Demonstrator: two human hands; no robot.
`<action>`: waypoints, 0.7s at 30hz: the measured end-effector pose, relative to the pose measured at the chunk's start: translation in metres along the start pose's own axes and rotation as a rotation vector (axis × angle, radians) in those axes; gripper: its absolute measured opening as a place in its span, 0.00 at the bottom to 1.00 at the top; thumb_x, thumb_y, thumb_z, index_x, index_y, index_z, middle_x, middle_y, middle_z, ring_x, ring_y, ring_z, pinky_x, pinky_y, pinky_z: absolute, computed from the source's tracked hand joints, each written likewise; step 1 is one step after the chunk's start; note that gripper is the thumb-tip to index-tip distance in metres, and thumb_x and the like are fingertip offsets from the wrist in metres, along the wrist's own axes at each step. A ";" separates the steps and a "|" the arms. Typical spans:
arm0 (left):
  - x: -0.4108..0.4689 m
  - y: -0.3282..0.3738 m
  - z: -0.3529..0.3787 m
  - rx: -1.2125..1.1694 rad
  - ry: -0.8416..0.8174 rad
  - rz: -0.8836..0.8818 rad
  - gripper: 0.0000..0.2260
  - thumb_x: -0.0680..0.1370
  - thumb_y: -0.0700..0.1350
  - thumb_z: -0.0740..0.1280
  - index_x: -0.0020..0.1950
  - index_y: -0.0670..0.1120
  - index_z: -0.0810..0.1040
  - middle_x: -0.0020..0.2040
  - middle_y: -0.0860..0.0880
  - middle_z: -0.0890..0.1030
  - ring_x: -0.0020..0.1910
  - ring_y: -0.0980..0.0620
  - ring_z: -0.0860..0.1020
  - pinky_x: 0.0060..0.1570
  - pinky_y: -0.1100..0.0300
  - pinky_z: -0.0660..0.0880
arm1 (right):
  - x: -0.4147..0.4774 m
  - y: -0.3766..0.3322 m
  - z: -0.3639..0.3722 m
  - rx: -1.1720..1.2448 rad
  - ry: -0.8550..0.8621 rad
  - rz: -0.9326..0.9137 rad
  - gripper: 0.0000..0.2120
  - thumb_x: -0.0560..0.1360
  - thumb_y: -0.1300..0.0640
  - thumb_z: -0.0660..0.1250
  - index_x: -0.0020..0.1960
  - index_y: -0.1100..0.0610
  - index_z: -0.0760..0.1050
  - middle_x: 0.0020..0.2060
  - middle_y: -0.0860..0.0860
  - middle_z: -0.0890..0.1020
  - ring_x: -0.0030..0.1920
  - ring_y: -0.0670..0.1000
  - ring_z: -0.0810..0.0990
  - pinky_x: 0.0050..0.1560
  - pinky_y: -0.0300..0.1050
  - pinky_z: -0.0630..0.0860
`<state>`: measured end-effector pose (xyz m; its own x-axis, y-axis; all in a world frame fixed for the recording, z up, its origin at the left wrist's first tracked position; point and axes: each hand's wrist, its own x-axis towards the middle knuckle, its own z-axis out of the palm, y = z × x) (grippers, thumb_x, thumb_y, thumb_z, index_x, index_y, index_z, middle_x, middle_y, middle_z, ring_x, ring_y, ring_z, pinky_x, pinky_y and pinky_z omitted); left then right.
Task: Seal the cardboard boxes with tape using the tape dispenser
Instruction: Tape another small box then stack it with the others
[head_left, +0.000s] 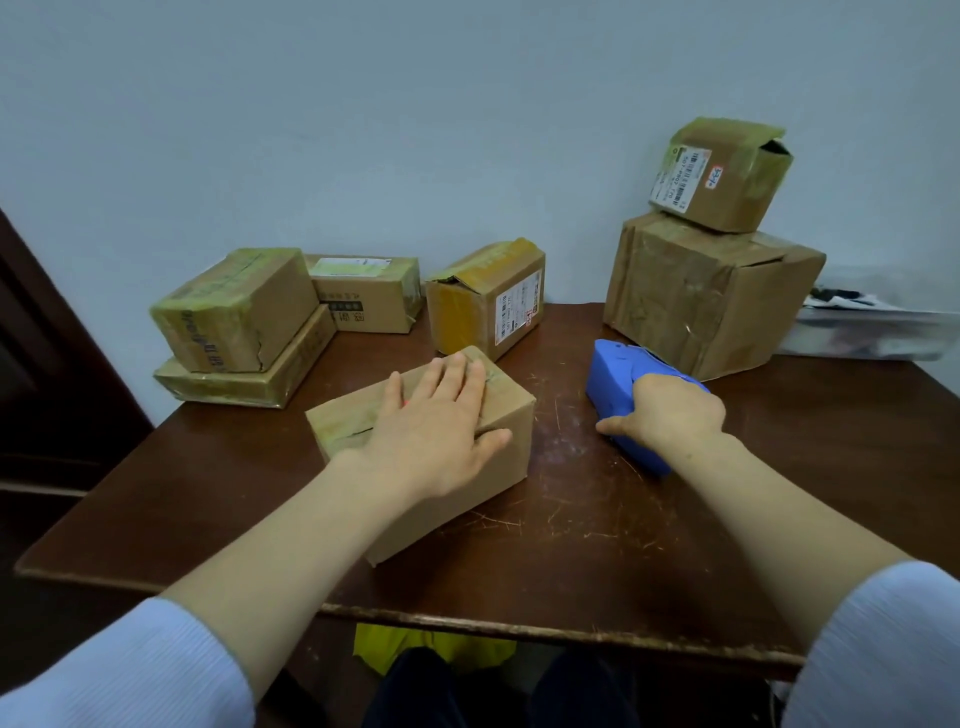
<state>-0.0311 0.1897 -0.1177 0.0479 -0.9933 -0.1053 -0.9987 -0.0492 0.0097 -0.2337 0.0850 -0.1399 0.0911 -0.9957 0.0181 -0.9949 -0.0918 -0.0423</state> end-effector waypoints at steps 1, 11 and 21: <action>0.000 0.000 -0.001 -0.004 -0.004 -0.001 0.35 0.80 0.65 0.48 0.78 0.50 0.37 0.79 0.50 0.38 0.77 0.50 0.38 0.74 0.41 0.40 | 0.000 0.001 -0.001 0.019 -0.005 0.010 0.24 0.72 0.37 0.66 0.33 0.54 0.62 0.30 0.49 0.68 0.31 0.49 0.68 0.27 0.41 0.61; -0.002 0.008 -0.025 -0.376 0.273 -0.090 0.24 0.82 0.57 0.52 0.77 0.53 0.58 0.77 0.52 0.60 0.76 0.51 0.56 0.74 0.46 0.41 | -0.012 0.033 -0.017 1.199 0.011 0.138 0.11 0.69 0.55 0.74 0.38 0.63 0.77 0.34 0.56 0.78 0.33 0.53 0.75 0.32 0.43 0.68; 0.011 0.041 -0.057 -1.616 -0.044 -0.336 0.25 0.81 0.56 0.55 0.57 0.34 0.76 0.51 0.36 0.81 0.36 0.49 0.73 0.26 0.62 0.68 | -0.050 0.030 -0.056 1.775 -0.281 0.133 0.16 0.61 0.45 0.71 0.43 0.54 0.79 0.28 0.49 0.80 0.25 0.46 0.76 0.27 0.36 0.76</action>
<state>-0.0709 0.1704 -0.0620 0.2163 -0.9142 -0.3428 0.1044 -0.3274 0.9391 -0.2708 0.1332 -0.0857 0.2146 -0.9520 -0.2182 0.2160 0.2641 -0.9400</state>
